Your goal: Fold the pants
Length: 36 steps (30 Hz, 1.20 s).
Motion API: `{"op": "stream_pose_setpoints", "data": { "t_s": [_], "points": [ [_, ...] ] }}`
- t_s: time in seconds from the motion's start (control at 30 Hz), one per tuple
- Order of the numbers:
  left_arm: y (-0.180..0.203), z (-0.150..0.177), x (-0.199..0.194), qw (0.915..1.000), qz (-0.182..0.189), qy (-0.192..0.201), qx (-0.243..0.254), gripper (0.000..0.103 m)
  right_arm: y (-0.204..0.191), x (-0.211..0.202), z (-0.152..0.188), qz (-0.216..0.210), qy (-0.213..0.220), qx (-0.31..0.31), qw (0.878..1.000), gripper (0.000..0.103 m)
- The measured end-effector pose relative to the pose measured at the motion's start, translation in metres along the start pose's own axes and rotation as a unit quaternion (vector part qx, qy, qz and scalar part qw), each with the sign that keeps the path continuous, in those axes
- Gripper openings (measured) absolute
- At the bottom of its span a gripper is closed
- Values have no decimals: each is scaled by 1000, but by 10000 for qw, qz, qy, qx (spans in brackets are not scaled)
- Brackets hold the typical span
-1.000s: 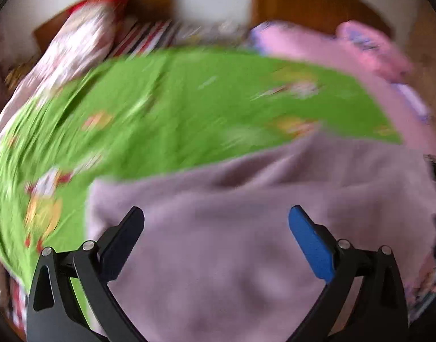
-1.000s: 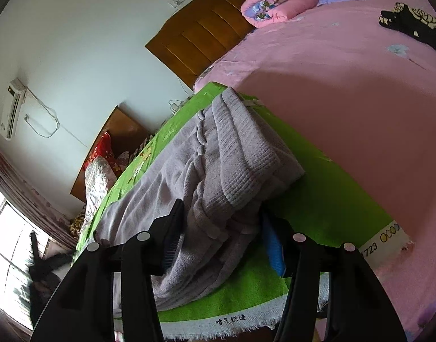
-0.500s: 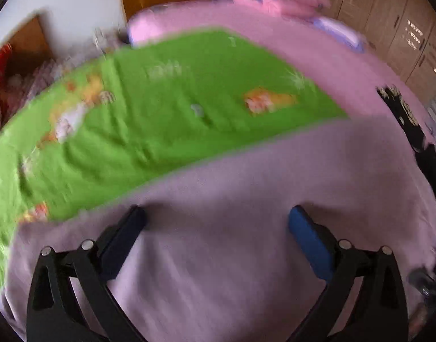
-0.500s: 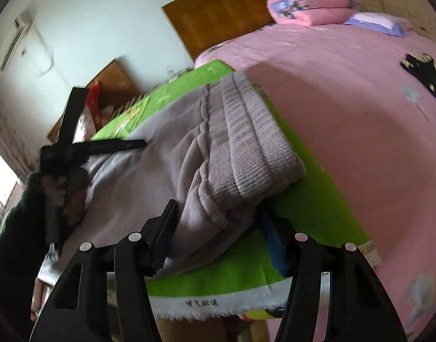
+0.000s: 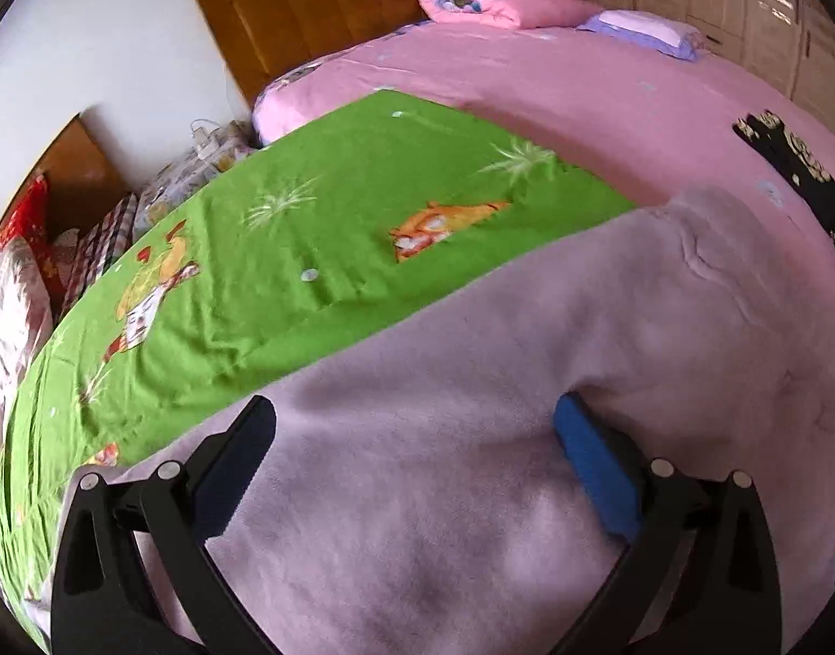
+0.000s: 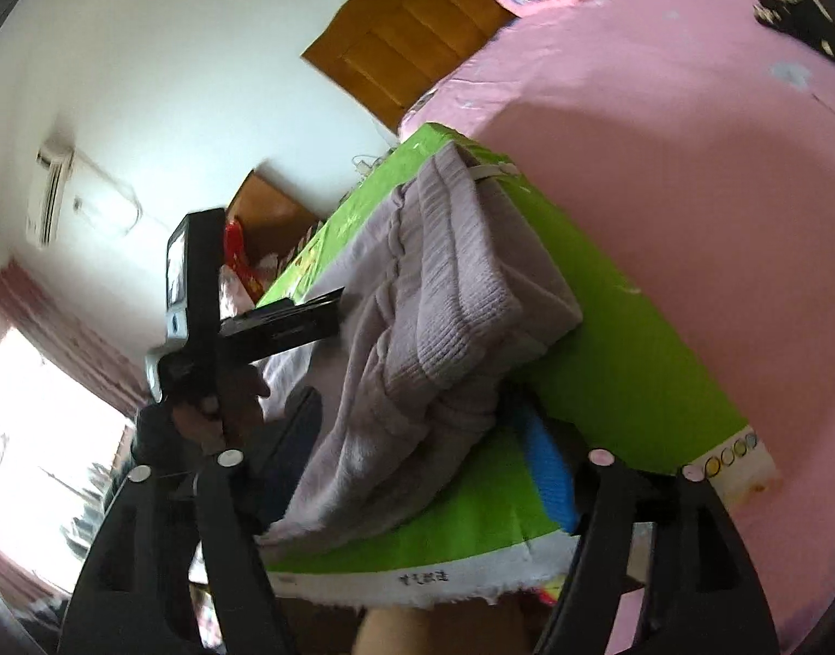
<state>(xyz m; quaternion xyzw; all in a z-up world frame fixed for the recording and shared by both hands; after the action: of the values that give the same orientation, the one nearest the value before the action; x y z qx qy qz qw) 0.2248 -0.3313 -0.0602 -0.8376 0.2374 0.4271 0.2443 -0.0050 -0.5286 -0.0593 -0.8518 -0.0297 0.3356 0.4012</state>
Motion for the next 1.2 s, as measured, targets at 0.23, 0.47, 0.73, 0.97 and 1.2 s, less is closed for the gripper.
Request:
{"op": "stream_pose_setpoints", "data": {
  "t_s": [0.23, 0.47, 0.73, 0.97, 1.2],
  "points": [
    [-21, 50, -72, 9959, 699, 346, -466, 101, -11, 5, 5, 387, 104, 84, 9992, 50],
    [-54, 121, -121, 9945, 351, 844, -507, 101, 0, -5, 9, -273, 486, 579, 9968, 41],
    [-141, 188, -167, 9841, -208, 1145, -1338, 101, -94, -16, -11, -713, 1141, -307, 9904, 36],
    [-242, 264, -182, 9541, -190, 1123, -2769, 101, -274, 30, 35, -618, 800, -2917, 9511, 36],
    [-330, 339, -186, 8812, 1183, 1273, -4397, 101, -337, 135, 163, 53, -483, -5160, 8552, 35]
  ]
}}
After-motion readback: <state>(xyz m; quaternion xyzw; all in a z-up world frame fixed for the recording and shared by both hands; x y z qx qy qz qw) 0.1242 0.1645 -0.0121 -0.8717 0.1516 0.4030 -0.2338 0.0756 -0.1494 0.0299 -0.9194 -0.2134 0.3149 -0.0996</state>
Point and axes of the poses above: each gripper's, at about its wrist camera, not at the fingertips, and x roughly the way its jaws point, y to its right, z to its underside, the point moved 1 cm from there along x, roughly the way its jaws point, and after that the axes turned 1 degree about -y, right-handed, at the moved point
